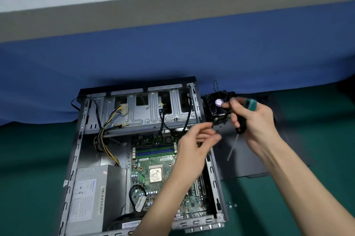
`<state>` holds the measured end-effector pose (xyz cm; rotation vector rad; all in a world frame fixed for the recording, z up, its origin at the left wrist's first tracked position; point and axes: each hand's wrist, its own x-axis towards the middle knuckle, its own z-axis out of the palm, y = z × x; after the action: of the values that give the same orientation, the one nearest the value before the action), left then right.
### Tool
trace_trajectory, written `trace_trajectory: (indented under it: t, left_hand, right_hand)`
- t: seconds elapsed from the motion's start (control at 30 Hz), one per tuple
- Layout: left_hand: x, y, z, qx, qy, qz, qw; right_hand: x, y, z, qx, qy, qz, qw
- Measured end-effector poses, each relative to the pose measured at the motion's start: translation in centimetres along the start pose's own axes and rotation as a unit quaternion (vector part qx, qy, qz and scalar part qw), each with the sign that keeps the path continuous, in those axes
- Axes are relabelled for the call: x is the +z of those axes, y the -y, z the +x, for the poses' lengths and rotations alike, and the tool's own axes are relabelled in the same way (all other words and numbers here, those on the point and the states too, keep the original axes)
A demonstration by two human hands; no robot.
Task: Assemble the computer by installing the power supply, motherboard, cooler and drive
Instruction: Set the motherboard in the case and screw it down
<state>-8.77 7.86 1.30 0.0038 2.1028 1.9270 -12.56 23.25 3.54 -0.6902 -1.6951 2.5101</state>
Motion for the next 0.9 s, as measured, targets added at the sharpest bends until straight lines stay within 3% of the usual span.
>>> trace_trajectory:
  t: [0.13,0.37,0.47,0.63,0.9]
  left_hand:
    - [1.4,-3.0,0.2,-0.049,0.1,-0.151,0.982]
    - [-3.8,-1.0,-1.1,-0.093,0.128,0.014,0.987]
    - [-6.1,0.0,-2.3,-0.093,0.05,-0.012,0.994]
    - [-6.9,0.0,-2.2,-0.004,-0.137,-0.126,0.982]
    - [-6.8,1.6,-2.0,-0.019,-0.19,-0.118,0.974]
  right_hand:
    - [3.8,1.1,-2.1,0.082,0.039,0.105,0.99]
    - [5.6,-1.3,-2.3,0.136,0.024,0.217,0.966]
    - [5.5,-2.3,-2.3,0.154,0.017,0.246,0.957]
    - [7.3,-5.5,-4.6,0.199,0.06,0.218,0.954]
    - [9.3,-8.4,-7.1,0.192,0.052,0.172,0.965]
